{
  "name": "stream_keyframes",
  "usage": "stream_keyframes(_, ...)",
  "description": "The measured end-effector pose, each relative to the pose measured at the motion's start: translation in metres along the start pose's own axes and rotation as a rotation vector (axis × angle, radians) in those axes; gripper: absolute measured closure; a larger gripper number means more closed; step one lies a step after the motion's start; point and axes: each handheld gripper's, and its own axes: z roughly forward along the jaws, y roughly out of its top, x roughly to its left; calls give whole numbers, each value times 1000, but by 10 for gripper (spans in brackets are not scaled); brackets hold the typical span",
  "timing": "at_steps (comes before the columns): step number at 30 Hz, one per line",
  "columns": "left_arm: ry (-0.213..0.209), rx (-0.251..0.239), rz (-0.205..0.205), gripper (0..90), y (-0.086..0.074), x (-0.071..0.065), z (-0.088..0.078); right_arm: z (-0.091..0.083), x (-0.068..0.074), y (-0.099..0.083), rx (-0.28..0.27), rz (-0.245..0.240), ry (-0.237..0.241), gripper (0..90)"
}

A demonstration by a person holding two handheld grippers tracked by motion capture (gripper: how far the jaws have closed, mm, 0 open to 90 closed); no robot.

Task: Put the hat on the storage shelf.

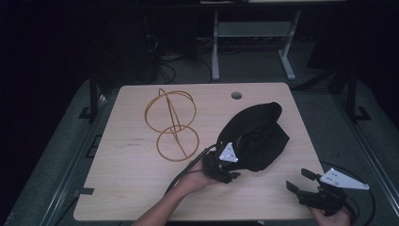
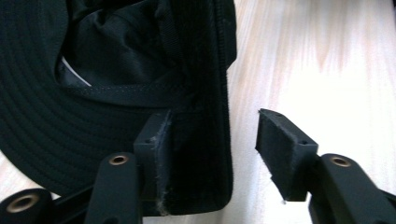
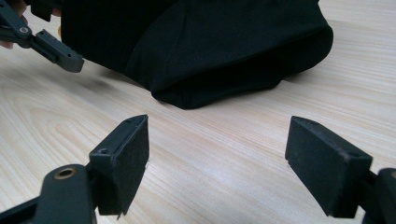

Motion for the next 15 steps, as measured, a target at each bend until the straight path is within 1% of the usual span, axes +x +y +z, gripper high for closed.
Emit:
stream_keyframes(2,10,-2,-2,506,0,1,1,0,0,0,0,0,1,212)
stream_keyframes(9,11,1,1,630,0,3,1,2,0,1,2,-3,3,212)
stream_keyframes(12,11,2,8,668,0,4,1,3,0,1,3,-1,4,212)
stream_keyframes(13,8,7,17,685,0,4,1,3,-1,1,4,-2,4,212)
stream_keyframes(15,7,0,11,695,1,3,1,3,-1,1,6,-5,3,212)
